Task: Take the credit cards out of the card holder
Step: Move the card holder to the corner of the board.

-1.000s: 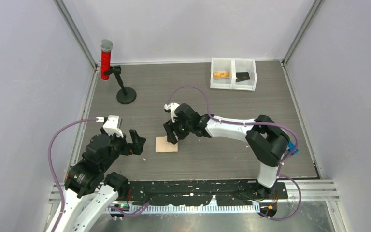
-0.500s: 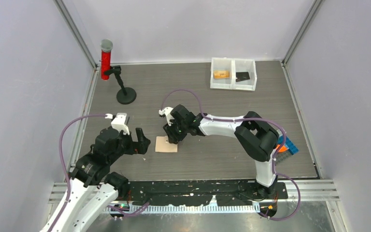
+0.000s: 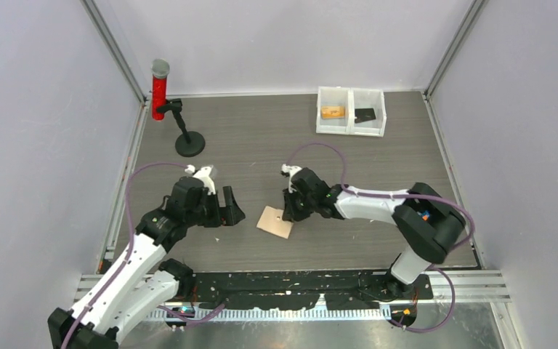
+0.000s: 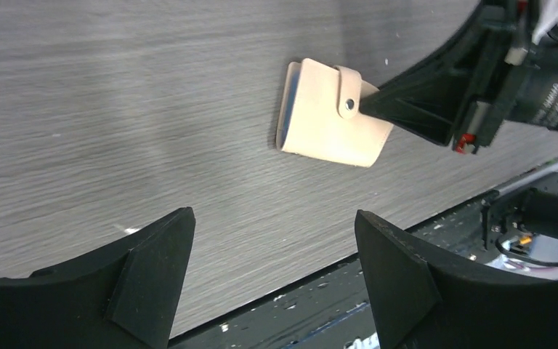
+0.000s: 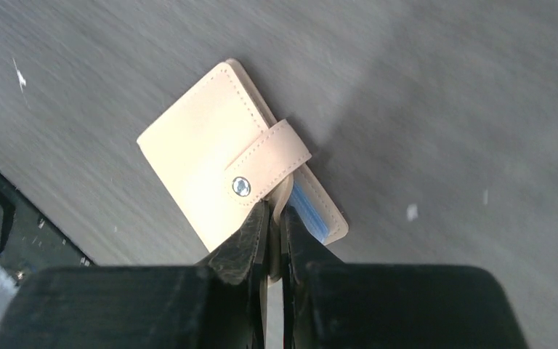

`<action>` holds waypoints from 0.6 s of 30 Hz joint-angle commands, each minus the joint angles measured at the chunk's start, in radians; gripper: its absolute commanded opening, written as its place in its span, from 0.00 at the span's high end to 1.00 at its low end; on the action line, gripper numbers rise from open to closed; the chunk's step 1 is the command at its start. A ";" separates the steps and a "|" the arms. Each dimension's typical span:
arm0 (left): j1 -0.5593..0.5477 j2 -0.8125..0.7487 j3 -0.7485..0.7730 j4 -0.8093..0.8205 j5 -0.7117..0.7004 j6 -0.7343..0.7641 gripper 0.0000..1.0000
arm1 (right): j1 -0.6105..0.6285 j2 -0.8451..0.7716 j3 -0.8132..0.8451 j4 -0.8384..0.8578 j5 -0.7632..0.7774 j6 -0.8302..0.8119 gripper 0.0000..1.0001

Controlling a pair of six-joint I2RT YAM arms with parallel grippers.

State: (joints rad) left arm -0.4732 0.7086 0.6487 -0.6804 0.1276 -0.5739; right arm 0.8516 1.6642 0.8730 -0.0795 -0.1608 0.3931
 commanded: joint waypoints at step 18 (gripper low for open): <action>-0.008 0.025 -0.198 0.317 0.152 -0.167 0.19 | 0.091 -0.442 -0.122 -0.200 0.198 -0.007 0.59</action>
State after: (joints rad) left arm -0.4778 0.7628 0.4805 -0.4381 0.2867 -0.6945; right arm 0.9112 1.2491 0.6960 -0.2844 -0.0139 0.5110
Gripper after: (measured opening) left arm 0.815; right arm 0.411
